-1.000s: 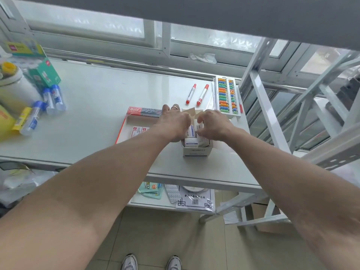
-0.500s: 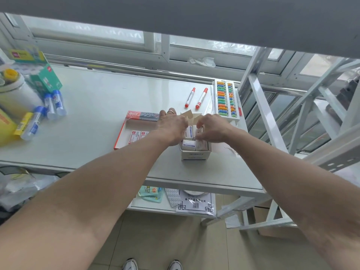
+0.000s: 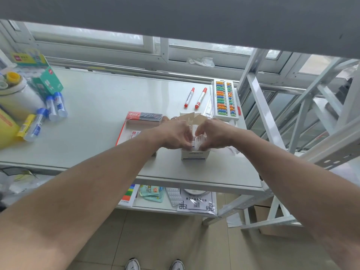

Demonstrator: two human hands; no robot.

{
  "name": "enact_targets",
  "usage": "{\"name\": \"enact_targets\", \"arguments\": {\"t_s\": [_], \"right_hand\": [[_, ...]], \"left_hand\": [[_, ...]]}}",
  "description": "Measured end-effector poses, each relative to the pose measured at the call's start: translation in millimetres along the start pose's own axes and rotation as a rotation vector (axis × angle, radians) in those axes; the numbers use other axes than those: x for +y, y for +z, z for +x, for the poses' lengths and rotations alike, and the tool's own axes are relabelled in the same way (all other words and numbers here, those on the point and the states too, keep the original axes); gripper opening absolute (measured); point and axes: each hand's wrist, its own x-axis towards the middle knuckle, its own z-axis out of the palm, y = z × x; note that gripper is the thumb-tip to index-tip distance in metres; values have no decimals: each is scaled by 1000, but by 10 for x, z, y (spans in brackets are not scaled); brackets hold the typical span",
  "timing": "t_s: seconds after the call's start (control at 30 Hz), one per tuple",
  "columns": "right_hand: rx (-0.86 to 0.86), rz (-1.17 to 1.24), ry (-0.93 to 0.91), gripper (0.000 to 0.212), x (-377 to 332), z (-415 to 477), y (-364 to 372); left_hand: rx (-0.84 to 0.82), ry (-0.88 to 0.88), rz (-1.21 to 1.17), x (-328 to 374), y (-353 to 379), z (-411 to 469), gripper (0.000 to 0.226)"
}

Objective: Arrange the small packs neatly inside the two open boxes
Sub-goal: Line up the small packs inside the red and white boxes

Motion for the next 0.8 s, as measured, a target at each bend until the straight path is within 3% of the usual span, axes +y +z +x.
{"name": "enact_targets", "arguments": {"t_s": [0.13,0.23,0.43,0.6,0.8], "right_hand": [[62,86,-13,49,85,-14,10],[113,186,-27,50,162,-47,-9],[114,254,-26,33,252,-119,105],[127,258,-27,28,264,-107,137],[126,250,-31,30,261,-116,133]], "left_hand": [[37,18,-8,-10,13,-46,29],[155,41,6,-20,37,-88,28],[277,36,22,-53,195,-108,26],[185,-10,-40,-42,134,-56,21],[-27,-34,72,24,34,37,27]]}}
